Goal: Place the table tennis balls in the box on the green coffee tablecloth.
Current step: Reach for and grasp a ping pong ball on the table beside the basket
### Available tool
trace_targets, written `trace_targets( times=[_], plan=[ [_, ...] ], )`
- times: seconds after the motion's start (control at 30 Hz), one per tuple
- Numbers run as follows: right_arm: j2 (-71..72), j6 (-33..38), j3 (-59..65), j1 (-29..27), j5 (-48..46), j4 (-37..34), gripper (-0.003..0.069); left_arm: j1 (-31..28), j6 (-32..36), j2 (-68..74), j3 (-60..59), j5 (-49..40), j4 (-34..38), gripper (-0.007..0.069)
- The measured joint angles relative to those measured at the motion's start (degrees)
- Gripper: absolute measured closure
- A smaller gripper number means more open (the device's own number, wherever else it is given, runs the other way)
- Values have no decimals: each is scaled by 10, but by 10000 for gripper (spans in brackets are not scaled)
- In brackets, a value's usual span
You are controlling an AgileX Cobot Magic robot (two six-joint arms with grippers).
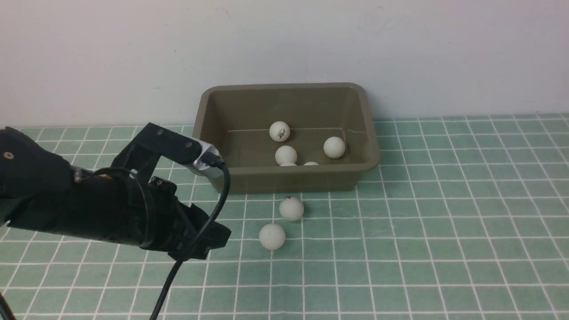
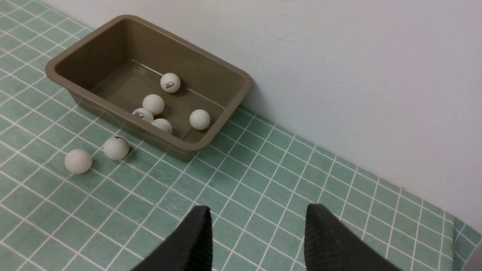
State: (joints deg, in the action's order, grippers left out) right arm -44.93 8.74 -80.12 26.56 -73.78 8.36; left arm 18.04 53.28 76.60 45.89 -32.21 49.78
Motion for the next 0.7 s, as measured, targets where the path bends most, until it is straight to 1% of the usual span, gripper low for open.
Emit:
trace_targets(
  times=[0.1, 0.23, 0.43, 0.63, 0.7],
  plan=[
    [0, 0, 0, 0, 0, 0, 341, 45, 5, 11, 0, 46, 8, 293],
    [0, 0, 0, 0, 0, 0, 341, 83, 5, 54, 0, 109, 13, 293],
    [0, 0, 0, 0, 0, -2, 341, 88, 25, 144, 0, 188, 18, 293],
    [0, 0, 0, 0, 0, -2, 341, 88, 31, 191, 5, 210, 19, 291],
    [0, 0, 0, 0, 0, -3, 341, 88, 40, 206, 15, 210, 19, 268]
  ],
)
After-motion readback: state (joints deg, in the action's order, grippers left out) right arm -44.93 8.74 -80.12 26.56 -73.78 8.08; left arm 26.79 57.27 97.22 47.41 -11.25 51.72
